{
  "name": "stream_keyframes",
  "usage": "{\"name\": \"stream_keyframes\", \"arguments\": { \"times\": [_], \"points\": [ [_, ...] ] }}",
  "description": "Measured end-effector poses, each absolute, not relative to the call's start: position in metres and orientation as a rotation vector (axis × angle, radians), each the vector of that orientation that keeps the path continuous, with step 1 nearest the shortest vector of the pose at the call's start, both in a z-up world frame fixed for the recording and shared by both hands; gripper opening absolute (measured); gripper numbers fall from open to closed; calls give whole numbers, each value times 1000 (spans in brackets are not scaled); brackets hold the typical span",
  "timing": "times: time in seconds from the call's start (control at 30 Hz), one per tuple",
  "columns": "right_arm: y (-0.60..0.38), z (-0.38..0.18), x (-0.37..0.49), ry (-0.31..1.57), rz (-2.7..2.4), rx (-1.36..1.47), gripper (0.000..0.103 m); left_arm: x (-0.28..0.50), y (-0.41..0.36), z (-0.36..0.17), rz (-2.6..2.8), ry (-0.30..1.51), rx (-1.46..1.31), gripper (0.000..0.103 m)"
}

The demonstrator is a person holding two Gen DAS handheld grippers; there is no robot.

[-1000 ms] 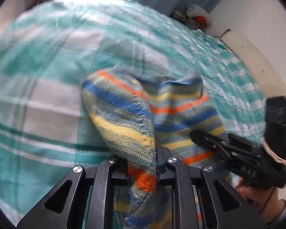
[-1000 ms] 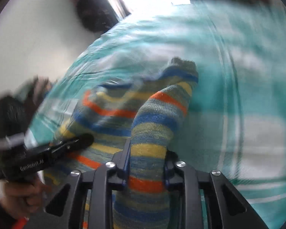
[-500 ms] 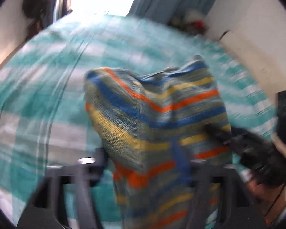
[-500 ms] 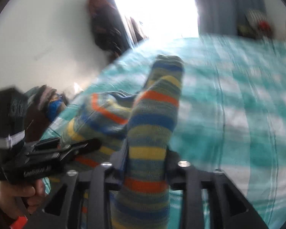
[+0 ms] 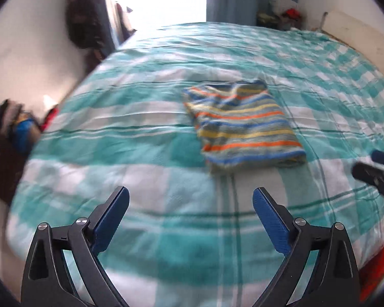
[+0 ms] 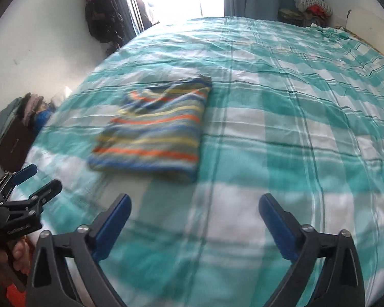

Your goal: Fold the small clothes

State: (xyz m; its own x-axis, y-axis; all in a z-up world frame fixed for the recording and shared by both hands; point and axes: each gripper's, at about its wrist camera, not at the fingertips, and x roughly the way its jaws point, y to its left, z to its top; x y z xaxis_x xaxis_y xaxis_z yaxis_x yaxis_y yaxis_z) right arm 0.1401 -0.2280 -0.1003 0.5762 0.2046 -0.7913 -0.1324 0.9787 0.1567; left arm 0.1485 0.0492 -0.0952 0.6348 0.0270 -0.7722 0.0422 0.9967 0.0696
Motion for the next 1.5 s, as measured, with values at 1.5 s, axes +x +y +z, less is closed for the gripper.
{"name": "stream_keyframes", "arguments": {
  "times": [1.5],
  "points": [
    [-187, 4, 8, 907, 167, -89, 103, 46, 27, -14, 39, 982, 137, 102]
  ]
}}
